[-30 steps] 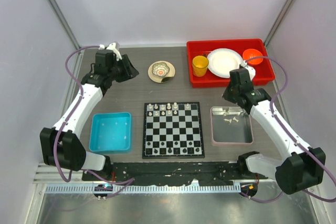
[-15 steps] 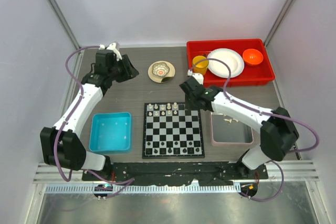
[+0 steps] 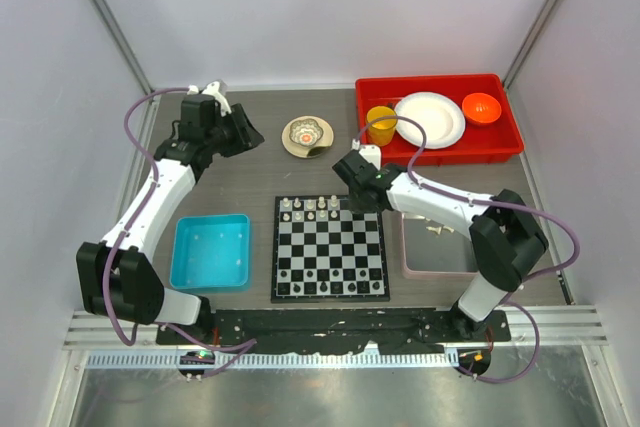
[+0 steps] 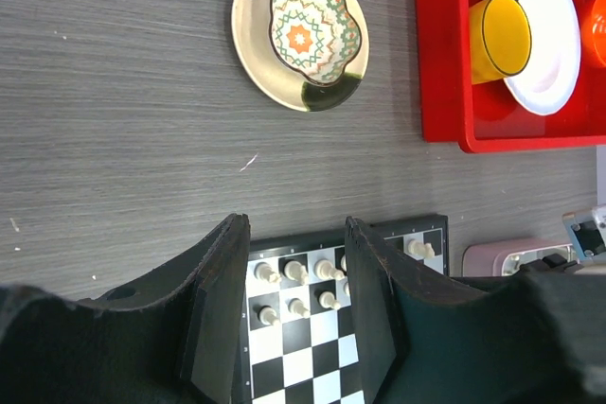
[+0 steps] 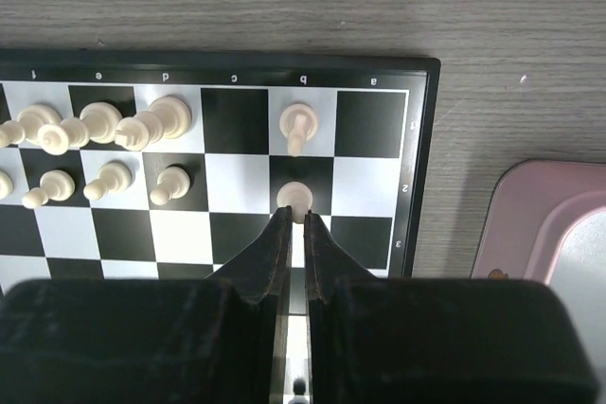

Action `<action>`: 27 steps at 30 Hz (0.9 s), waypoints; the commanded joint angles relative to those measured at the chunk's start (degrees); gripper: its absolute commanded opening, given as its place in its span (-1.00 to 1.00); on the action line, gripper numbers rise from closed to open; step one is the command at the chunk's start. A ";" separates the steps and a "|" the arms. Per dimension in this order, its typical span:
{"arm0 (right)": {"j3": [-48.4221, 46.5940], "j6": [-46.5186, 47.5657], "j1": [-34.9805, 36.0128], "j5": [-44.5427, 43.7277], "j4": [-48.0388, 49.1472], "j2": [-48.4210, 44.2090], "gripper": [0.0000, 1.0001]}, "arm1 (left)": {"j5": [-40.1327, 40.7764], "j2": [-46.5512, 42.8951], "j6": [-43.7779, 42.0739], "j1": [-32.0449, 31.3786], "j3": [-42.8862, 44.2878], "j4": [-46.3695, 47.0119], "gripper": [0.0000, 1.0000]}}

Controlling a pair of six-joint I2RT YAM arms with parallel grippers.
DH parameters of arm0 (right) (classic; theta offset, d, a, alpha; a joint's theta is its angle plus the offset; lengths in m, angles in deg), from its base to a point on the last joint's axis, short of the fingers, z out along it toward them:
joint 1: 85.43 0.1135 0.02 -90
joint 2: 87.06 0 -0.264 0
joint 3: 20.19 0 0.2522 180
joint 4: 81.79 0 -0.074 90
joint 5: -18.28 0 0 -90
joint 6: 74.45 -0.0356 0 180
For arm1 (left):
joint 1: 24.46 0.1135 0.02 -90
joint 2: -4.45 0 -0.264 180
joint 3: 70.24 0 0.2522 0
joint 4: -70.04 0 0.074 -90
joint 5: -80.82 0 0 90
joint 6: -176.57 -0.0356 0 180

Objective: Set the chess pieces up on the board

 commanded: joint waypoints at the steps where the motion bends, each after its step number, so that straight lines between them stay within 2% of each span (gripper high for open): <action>1: -1.17 -0.43 0.22 -2.79 0.90 1.41 -0.97 | -1.58 0.08 0.74 0.48 0.31 2.55 -0.03; 19: -1.35 0.63 -0.74 -2.44 1.17 3.52 -0.95 | -1.76 0.08 0.83 0.92 0.22 2.55 -0.03; 23: -1.00 0.80 -0.83 -0.95 1.87 3.44 -0.78 | -1.85 0.08 0.83 1.10 0.31 2.64 -0.03; 27: -0.82 0.89 -0.83 0.10 2.31 3.08 -0.73 | -1.94 0.08 0.83 1.01 0.31 2.64 -0.03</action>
